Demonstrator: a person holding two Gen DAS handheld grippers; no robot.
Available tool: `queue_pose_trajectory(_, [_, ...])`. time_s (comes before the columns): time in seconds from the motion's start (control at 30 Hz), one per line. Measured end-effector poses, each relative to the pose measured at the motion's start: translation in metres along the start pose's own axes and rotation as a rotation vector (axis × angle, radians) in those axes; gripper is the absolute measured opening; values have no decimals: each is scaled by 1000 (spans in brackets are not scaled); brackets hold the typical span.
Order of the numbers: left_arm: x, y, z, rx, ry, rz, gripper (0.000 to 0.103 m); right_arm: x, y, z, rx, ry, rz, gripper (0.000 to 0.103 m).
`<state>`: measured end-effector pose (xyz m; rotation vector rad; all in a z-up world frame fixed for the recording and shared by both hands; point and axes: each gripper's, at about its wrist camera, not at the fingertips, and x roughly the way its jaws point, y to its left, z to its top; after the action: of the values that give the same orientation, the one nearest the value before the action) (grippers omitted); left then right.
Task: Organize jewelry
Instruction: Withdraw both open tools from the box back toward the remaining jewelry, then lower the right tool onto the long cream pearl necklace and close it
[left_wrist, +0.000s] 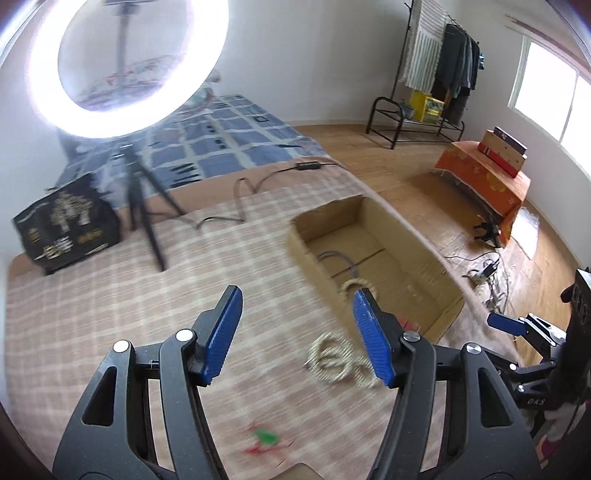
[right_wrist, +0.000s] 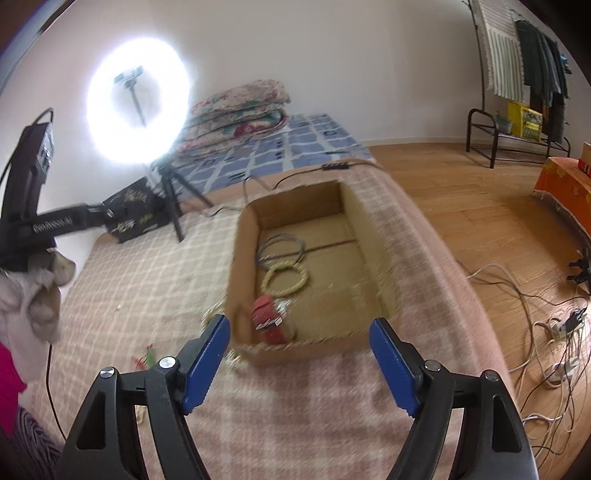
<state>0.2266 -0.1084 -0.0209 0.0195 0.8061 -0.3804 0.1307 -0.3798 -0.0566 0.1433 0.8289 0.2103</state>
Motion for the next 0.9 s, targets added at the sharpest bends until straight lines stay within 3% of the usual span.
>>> queue_pose_trajectory(0.13, [-31,27,-26,-22,11,32,64,6,20,-16,-29,28,76,77])
queue_pose_trajectory(0.27, [-55,51,-51,-65,22,54,64,20,54,-30,-133,87,137,58])
queue_pose_trajectory(0.47, [-77,83,-93,-179,50,43,64,44,94,-38,-249,142,177,46])
queue_pose_trajectory(0.6, [-82,96,-109,-209,66,49,64,66,111,-38,-282,173,169,40])
queue_pose_trajectory(0.9, [-82,118,-121,-242,85,59,64,107,129,-28,-331,221,98,40])
